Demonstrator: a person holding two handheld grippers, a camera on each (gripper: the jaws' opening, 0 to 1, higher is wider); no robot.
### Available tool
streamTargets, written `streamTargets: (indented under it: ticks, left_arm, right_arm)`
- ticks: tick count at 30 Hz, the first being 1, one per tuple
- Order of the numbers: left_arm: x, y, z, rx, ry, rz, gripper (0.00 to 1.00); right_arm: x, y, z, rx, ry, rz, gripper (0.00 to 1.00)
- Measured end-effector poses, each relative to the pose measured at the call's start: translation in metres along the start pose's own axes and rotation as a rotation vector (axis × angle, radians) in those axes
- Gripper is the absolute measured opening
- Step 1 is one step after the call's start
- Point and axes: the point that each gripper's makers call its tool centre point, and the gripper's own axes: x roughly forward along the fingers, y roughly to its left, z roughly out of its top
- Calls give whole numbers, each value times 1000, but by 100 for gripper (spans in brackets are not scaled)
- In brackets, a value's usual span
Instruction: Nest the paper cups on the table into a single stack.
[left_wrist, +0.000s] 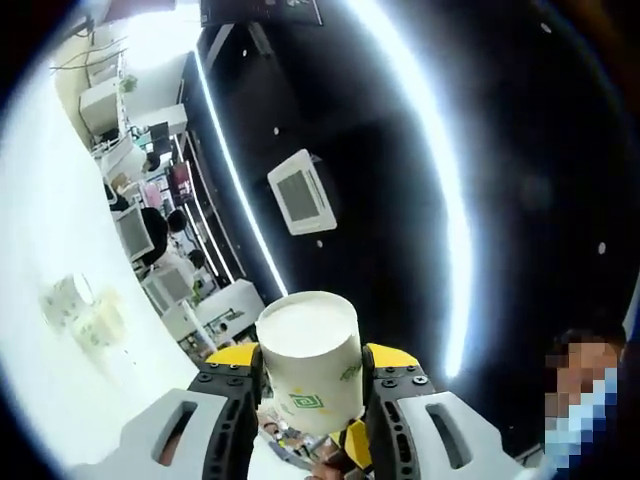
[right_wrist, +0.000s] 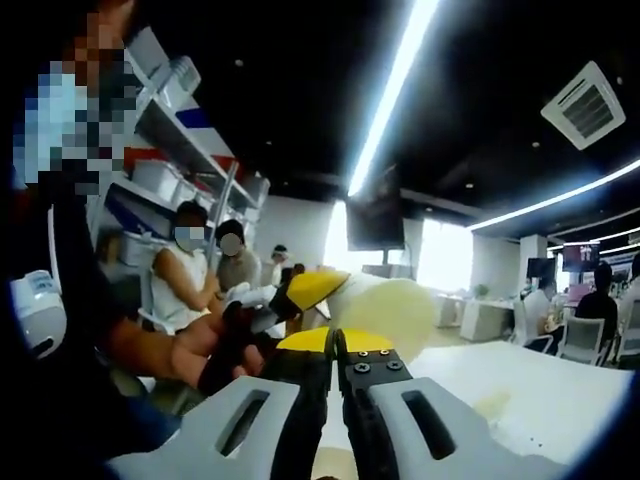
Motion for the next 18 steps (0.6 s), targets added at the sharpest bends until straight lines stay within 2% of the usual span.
streamTargets:
  ticks: [8,12,18]
  left_arm:
    - [-1,1,-4,29,33,-2,48]
    - [-6,7,-6,179,82,28,49]
    - [-11,10,-9,360,146,63,49]
  right_arm:
    - [-3,-2,2,-18,8,-11,2]
    - [-6,-6,2,-39,23,-27,2]
    - [-9,-10,-1,-85,66,-48,2]
